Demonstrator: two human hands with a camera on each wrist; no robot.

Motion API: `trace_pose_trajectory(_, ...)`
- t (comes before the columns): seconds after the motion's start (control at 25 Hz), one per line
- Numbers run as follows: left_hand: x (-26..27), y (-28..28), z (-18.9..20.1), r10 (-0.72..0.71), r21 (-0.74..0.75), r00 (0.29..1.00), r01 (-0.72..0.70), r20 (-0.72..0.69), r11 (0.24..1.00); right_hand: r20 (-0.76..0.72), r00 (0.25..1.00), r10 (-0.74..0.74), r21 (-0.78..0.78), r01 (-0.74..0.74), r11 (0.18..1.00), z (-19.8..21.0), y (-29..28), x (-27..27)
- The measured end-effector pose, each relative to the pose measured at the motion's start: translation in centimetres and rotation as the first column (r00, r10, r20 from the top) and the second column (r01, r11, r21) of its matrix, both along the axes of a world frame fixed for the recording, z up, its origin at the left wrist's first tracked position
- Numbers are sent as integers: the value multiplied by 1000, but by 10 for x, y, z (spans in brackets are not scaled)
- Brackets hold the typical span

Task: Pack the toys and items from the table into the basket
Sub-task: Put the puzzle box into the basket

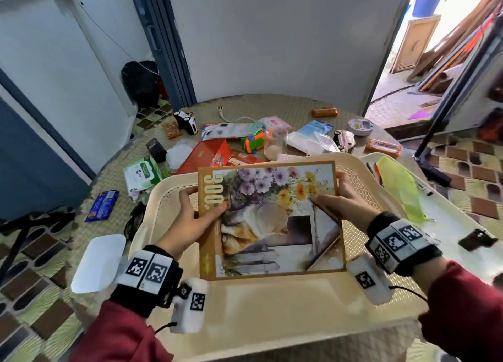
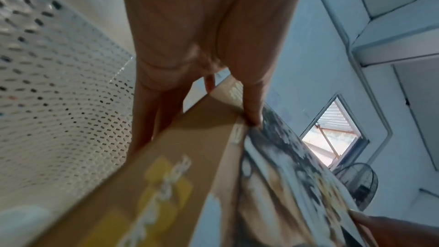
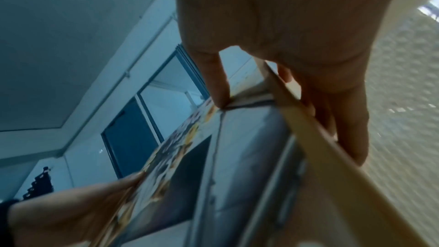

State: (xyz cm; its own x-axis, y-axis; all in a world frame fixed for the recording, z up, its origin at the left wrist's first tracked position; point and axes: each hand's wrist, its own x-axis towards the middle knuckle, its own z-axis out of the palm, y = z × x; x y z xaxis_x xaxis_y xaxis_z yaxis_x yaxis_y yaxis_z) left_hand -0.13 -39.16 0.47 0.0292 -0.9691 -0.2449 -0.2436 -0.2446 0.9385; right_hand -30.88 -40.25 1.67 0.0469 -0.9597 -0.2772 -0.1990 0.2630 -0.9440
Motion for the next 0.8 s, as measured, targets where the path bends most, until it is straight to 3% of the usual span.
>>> trace_pose_trajectory(0.24,-19,-6,-37,-143,288,977,92,161,953,-179,982,-62,246,106,964,-70,-16,-8)
trace_pose_trajectory(0.44,-36,-13,-92,-200,499,967,97,157,861,-323,946,-27,396,161,904,-116,-19,-14)
trace_pose_trajectory(0.56,-42,-14,-117,-221,519,952,82,212,851,-393,920,-11,377,172,910,-133,-21,-15)
trace_pose_trajectory(0.8,-45,-17,-136,-144,598,965,-17,219,801,-380,918,-110,244,215,946,-156,-24,-5)
